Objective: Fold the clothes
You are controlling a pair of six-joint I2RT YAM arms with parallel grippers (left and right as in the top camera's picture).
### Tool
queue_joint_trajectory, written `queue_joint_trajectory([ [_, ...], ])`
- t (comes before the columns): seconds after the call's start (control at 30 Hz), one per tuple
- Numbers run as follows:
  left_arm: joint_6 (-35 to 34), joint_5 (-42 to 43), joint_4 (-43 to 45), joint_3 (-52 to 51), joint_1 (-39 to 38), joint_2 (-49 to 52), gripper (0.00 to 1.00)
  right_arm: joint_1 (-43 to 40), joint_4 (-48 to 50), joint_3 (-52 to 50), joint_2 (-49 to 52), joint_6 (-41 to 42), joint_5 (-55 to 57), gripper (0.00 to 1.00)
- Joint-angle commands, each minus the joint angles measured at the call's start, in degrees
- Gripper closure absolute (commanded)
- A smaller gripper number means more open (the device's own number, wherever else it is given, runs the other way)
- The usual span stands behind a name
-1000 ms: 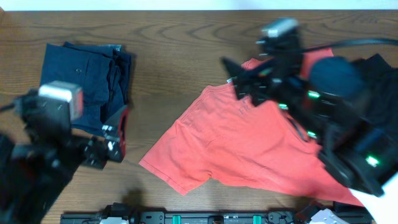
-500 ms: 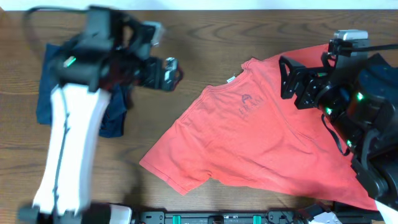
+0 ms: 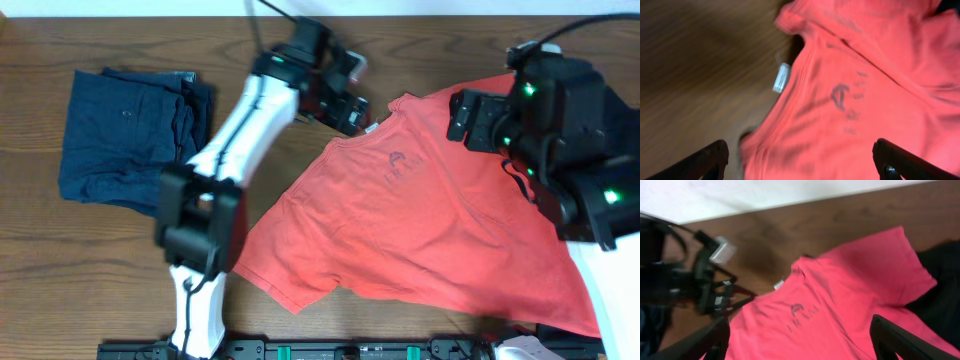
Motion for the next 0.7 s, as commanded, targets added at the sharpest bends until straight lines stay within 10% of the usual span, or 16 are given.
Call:
queue_joint_trajectory([
  [0.0, 2.34, -3.41, 4.07, -0.07, -2.49, 3.15, 0.07, -0.52, -0.72, 0.28, 2.12, 0.83, 0.31, 0.12],
  [0.37, 2.51, -12.68, 17.38, -0.09, -6.25, 11.98, 0.09, -0.5, -2.99, 0.28, 5.68, 0.79, 0.33, 0.12],
  [0.53, 2.49, -12.22, 18.64, -0.09, -6.38, 14.67, 0.36, -0.52, -3.26, 0.28, 5.68, 0.79, 0.39, 0.12],
  [0.67, 2.25, -12.24, 17.99, -0.09, -6.47, 15.56, 0.76, -0.52, -3.28, 0.28, 5.68, 0.79, 0.79, 0.12],
])
